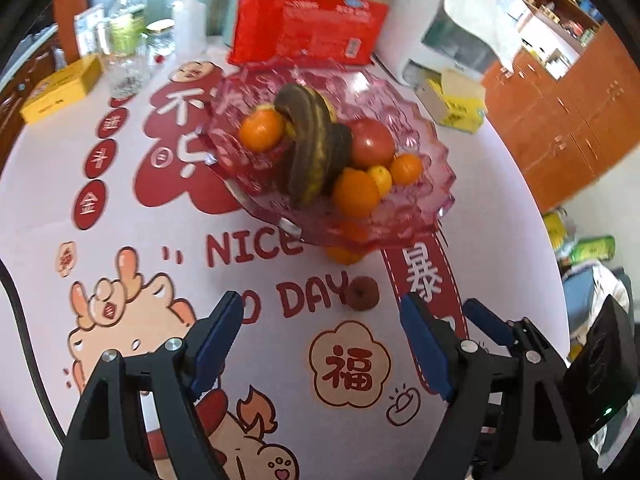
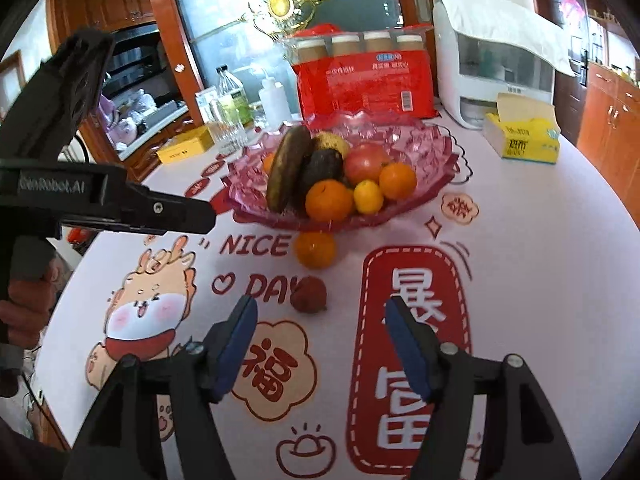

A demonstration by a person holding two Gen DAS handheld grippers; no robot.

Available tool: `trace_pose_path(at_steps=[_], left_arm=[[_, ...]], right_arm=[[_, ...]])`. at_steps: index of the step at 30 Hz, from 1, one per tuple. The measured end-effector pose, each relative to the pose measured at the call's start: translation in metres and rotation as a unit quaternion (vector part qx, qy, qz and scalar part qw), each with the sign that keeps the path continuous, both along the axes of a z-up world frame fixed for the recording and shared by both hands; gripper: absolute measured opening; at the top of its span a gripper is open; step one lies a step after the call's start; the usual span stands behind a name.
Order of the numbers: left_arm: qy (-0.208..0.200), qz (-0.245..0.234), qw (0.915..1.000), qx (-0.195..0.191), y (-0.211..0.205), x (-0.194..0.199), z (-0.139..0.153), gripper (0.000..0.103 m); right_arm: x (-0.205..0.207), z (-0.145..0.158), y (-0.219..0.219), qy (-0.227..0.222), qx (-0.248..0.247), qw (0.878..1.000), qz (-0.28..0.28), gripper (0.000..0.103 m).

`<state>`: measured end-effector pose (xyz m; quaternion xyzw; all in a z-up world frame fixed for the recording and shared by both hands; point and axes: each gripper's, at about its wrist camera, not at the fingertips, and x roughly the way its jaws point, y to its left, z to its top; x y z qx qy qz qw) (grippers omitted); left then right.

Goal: Organize fruits
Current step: 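Withdraw both open tools toward the last orange and lychee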

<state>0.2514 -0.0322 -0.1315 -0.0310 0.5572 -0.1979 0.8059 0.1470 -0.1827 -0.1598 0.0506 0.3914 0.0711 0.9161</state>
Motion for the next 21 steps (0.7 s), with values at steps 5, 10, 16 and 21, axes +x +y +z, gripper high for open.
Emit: trace_pose_path(at_steps=[5, 10, 16, 21], left_arm=[[0.009, -0.02, 0.9997, -0.009, -0.007, 0.01, -0.02, 0.085], [0.01, -0.032, 0.9992, -0.022, -0.015, 0.018, -0.037, 0.085], [0.011, -0.051, 0.9981, -0.033, -0.023, 0.029, -0.051, 0.085], [0.015, -0.058, 0.9973, -0.044, -0.026, 0.039, -0.062, 0.085]], right_arm=[[0.002, -0.014, 0.019, -0.011, -0.03, 0.999, -0.009, 0.067], [0.011, -0.031, 0.034, 0.0, -0.065, 0.998, 0.003, 0.067], [0.018, -0.039, 0.041, 0.006, -0.081, 0.997, -0.003, 0.065], [0.028, -0.046, 0.042, 0.016, -0.079, 0.997, -0.016, 0.053]])
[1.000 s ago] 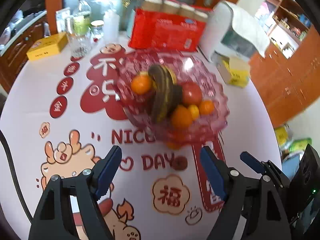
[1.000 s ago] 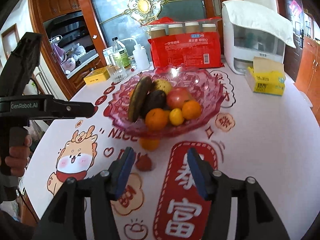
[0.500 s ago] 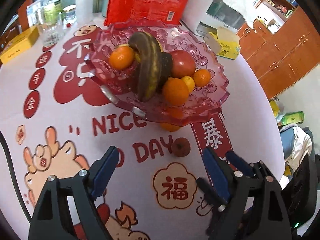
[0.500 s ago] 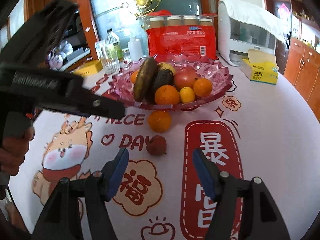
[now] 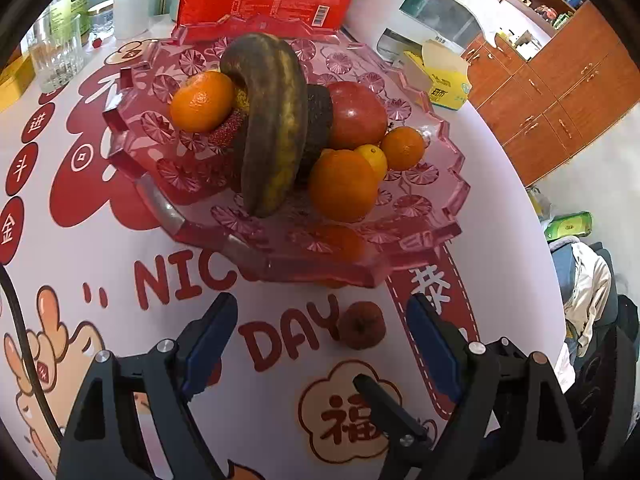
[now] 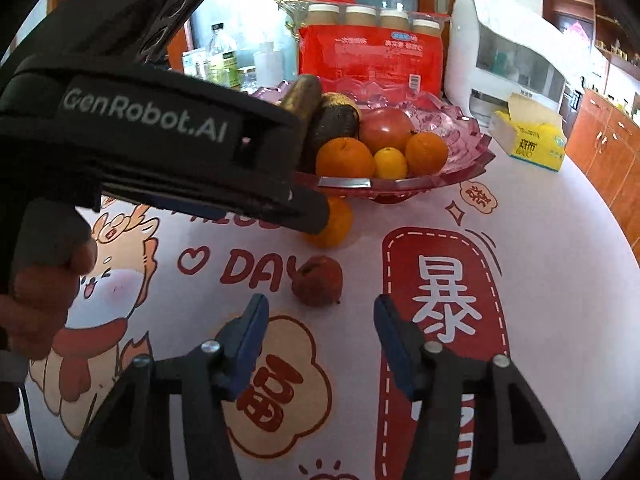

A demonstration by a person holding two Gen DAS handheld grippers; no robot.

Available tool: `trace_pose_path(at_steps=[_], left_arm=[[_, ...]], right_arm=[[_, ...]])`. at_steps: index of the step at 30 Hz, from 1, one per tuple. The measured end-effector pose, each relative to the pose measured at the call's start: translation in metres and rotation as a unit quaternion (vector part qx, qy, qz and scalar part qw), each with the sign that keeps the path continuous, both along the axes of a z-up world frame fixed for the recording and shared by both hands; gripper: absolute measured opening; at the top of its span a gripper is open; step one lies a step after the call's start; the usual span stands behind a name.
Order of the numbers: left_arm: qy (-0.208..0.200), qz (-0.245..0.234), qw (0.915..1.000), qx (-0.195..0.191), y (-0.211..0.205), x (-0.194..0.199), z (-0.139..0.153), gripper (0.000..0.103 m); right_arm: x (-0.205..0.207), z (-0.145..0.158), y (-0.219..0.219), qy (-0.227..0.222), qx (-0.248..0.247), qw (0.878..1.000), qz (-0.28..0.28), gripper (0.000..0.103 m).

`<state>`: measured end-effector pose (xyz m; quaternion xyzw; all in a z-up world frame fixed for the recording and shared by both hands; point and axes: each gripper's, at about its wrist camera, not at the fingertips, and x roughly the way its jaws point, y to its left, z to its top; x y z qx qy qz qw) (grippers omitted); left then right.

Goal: Organize fruits
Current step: 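Withdraw both open tools toward the last orange and lychee, then grasp the last orange with the left tool while the right tool grasps the lychee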

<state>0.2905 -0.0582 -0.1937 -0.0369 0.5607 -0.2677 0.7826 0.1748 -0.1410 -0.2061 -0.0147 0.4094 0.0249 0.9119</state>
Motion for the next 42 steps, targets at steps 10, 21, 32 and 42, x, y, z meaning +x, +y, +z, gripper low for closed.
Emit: trace_pose_path(at_steps=[10, 21, 32, 42], left_arm=[[0.003, -0.006, 0.9997, -0.022, -0.003, 0.011, -0.019, 0.085], [-0.02, -0.013, 0.9996, -0.013, -0.017, 0.017, -0.026, 0.077], [-0.041, -0.017, 0.9988, -0.018, -0.026, 0.02, -0.028, 0.05], [-0.044, -0.035, 0.9984, -0.006, -0.033, 0.013, -0.024, 0.039]], right_arm=[[0.015, -0.008, -0.005, 0.012, 0.033, 0.999, 0.003, 0.039], [0.024, -0.013, -0.009, 0.022, 0.05, 0.998, 0.009, 0.03], [0.022, -0.011, -0.02, 0.031, 0.066, 0.997, 0.007, 0.03], [0.01, -0.007, -0.037, 0.038, 0.077, 0.996, -0.01, 0.03]])
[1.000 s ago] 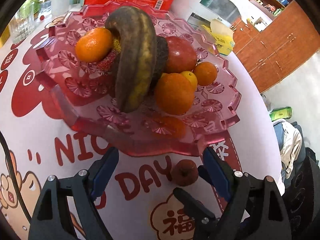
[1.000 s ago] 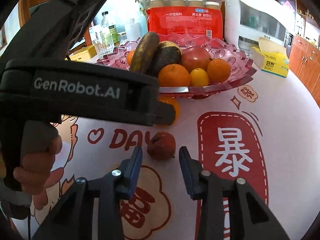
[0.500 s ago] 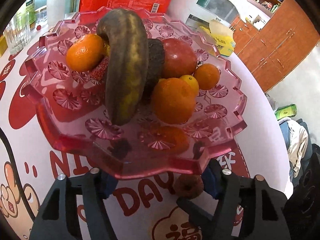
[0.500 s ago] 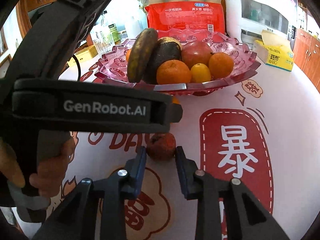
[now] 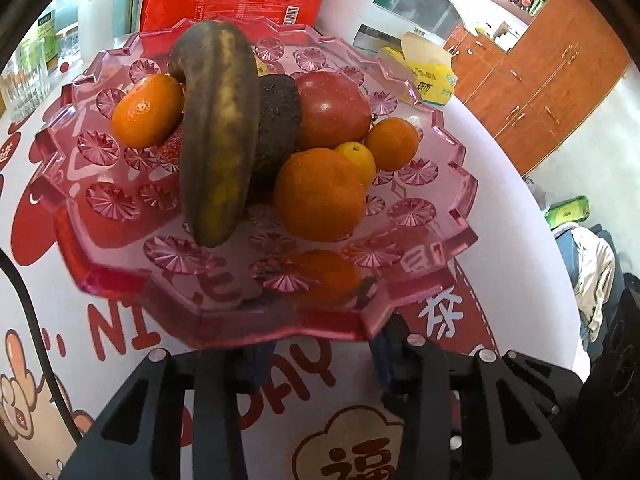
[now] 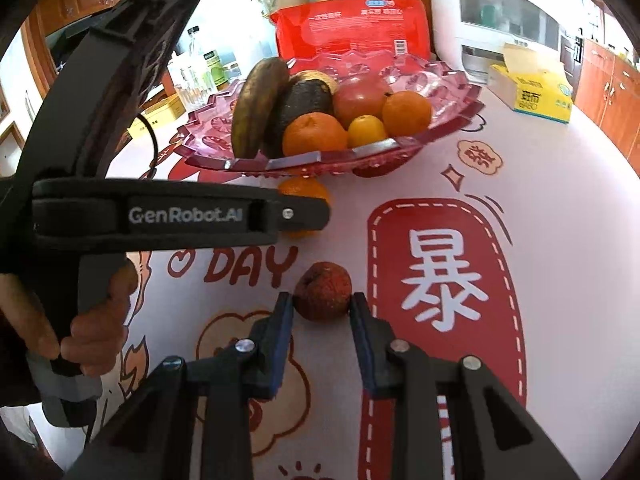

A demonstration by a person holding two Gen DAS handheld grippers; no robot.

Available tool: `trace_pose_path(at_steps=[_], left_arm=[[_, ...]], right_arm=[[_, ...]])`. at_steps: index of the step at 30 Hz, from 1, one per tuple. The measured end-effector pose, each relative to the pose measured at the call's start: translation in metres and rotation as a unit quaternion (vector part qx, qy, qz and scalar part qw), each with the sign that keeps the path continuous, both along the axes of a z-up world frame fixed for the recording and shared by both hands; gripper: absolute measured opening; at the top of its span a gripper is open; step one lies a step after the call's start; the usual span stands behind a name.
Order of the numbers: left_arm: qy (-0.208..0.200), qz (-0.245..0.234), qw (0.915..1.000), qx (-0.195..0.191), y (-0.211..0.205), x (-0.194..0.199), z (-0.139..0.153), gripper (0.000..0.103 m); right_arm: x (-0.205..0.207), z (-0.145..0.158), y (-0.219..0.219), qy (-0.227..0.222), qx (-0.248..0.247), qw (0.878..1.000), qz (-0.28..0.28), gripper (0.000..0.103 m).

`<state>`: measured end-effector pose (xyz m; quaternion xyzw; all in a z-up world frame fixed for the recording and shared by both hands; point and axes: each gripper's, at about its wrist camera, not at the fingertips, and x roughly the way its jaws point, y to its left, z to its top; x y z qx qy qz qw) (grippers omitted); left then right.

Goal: Organize fruits
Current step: 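Grasp the last orange with the left tool while the right tool grasps the lychee, then carry the orange and lychee into the bowl and open both tools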

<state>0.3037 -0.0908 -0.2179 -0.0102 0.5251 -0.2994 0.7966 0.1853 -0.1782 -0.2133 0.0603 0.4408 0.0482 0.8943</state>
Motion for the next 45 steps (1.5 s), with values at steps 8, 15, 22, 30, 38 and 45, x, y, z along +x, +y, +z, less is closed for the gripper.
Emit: trace_pose_path(at_steps=[8, 15, 22, 30, 38, 45], left_arm=[[0.018, 0.01, 0.9995, 0.023, 0.014, -0.021, 0.004, 0.039], [0.029, 0.037, 0.9976, 0.052, 0.042, -0.045, 0.02, 0.039], [-0.008, 0.092, 0.9949, 0.039, 0.086, -0.051, 0.061, 0.039], [-0.057, 0.101, 0.9931, 0.012, 0.088, -0.012, 0.095, 0.039], [-0.054, 0.066, 0.9963, 0.009, 0.065, 0.005, 0.089, 0.041], [-0.067, 0.047, 0.9965, -0.018, 0.073, -0.007, 0.104, 0.075]], right_arm=[[-0.017, 0.006, -0.017, 0.011, -0.003, 1.0, -0.01, 0.03], [-0.026, 0.033, -0.029, -0.002, -0.008, 1.0, -0.012, 0.029], [-0.012, 0.067, -0.037, -0.039, -0.008, 0.999, 0.013, 0.029], [0.016, 0.09, -0.027, -0.078, -0.017, 0.997, 0.012, 0.029], [0.042, 0.081, -0.007, -0.066, -0.027, 0.997, -0.018, 0.03], [0.038, 0.082, 0.002, -0.066, -0.04, 0.995, -0.06, 0.051]])
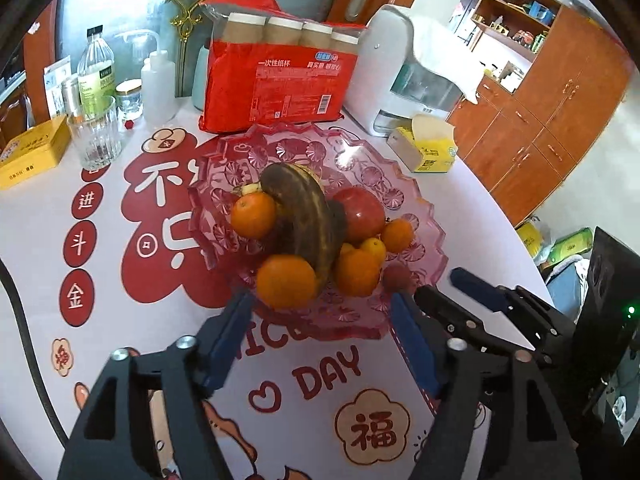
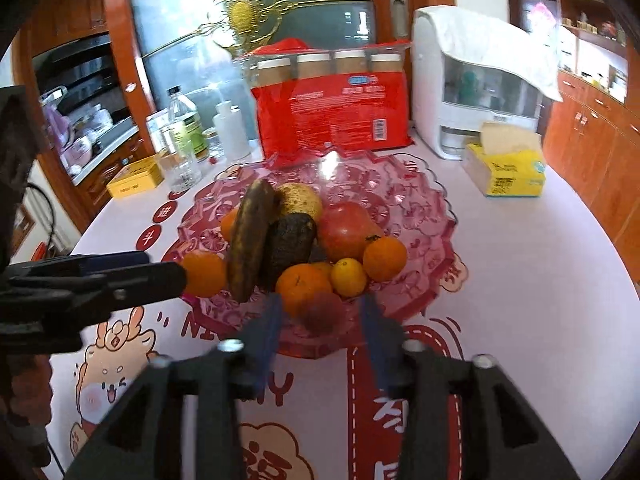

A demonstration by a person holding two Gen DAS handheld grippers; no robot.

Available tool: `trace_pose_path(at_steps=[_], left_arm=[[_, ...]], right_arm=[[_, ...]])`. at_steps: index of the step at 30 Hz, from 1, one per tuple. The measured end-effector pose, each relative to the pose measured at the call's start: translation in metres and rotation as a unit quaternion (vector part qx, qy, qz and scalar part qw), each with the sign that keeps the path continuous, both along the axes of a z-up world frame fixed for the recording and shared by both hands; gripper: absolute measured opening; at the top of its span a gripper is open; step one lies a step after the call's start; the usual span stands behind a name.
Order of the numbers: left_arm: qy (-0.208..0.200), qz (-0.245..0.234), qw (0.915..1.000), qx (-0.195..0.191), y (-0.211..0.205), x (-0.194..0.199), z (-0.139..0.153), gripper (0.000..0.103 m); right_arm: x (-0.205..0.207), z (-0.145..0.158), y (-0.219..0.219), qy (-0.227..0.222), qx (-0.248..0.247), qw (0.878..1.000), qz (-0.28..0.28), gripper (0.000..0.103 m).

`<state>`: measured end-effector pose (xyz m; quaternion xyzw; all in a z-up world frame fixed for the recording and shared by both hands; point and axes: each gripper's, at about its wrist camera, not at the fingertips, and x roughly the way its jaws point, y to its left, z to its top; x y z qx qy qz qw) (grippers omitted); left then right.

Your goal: Organize fruits

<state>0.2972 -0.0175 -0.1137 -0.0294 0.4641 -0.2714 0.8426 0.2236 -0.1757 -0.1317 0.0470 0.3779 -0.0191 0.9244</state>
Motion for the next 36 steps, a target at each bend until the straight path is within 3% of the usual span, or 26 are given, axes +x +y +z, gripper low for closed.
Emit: trace_pose_path(at_steps=[4, 7, 14, 19, 21, 23, 30, 36], left_arm=[[-0.005, 0.003, 0.9999, 0.014, 0.012, -0.014, 0.008, 0.079], [0.014, 0.021, 0.9991, 0.035, 0.028, -0.031, 0.006, 0.079], [0.055, 0.098, 0.9923, 0.053, 0.06, -0.093, -0.009, 0.079], [0.085, 0.136, 0.9852, 0.059, 0.06, -0.153, -0.012, 0.079], [0.089, 0.145, 0.9834, 0.063, 0.053, -0.179, -0.004, 0.079], [0.084, 0.153, 0.9829, 0.06, 0.044, -0.203, 0.008, 0.079], [0.032, 0.178, 0.9808, 0.073, 0.015, -0.254, 0.071, 0.08], [-0.026, 0.202, 0.9766, 0.07, -0.002, -0.285, 0.112, 0.093]], right_arm=[[-0.019, 0.009, -0.002, -0.008, 0.016, 0.999, -0.039, 0.062], [-0.039, 0.009, -0.009, 0.005, 0.034, 0.998, -0.051, 0.069], [-0.098, -0.022, -0.026, 0.065, 0.094, 0.992, -0.047, 0.07], [-0.141, -0.023, -0.03, 0.12, 0.071, 0.99, -0.003, 0.07], [-0.159, -0.013, -0.032, 0.127, 0.071, 0.989, 0.018, 0.071], [-0.177, 0.0, -0.034, 0.135, 0.071, 0.988, 0.037, 0.078], [-0.224, 0.058, -0.039, 0.137, 0.066, 0.984, 0.092, 0.084], [-0.247, 0.112, -0.048, 0.1, 0.066, 0.988, 0.093, 0.094]])
